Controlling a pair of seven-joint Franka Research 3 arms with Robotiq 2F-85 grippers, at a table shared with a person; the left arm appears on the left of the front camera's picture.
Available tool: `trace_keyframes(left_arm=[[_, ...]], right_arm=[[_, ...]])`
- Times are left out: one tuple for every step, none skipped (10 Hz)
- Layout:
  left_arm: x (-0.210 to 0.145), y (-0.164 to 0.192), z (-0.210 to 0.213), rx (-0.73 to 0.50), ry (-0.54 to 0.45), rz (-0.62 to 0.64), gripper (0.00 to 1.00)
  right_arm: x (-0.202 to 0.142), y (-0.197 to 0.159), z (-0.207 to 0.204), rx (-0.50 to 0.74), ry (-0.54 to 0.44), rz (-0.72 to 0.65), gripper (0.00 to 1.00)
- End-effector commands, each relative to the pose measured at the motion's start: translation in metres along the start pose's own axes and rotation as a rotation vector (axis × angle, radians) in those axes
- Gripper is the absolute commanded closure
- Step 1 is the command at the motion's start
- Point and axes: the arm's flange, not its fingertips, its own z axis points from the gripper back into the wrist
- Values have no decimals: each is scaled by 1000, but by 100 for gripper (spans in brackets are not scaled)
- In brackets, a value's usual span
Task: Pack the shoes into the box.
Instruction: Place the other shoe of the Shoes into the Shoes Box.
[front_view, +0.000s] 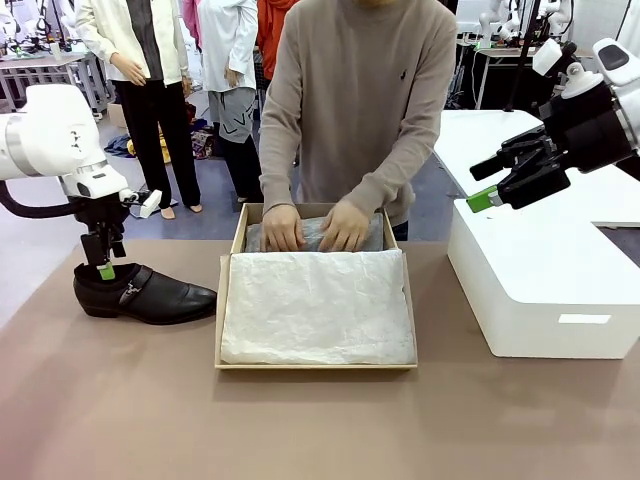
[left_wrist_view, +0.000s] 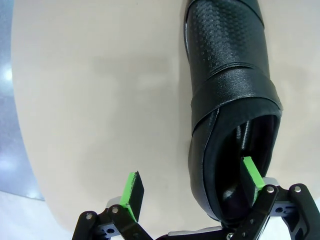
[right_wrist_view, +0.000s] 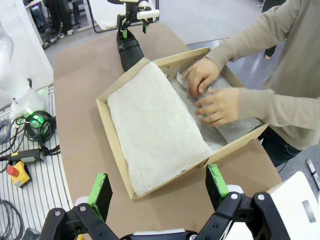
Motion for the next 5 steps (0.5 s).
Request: trace_keyframes(left_arm=[[-3, 5, -4, 5, 15, -24, 0], [-4, 7, -8, 8, 20, -24, 0], [-4, 9, -13, 9, 27, -25, 0], [-4, 11, -18, 6, 29, -29, 0], [-4, 12, -22, 3, 26, -37, 0]], right_arm=[[0, -3, -3, 5, -34, 28, 0], [0, -3, -3, 5, -34, 28, 0], [0, -3, -3, 5, -34, 28, 0], [0, -3, -3, 5, -34, 28, 0], [0, -3, -3, 5, -34, 28, 0]])
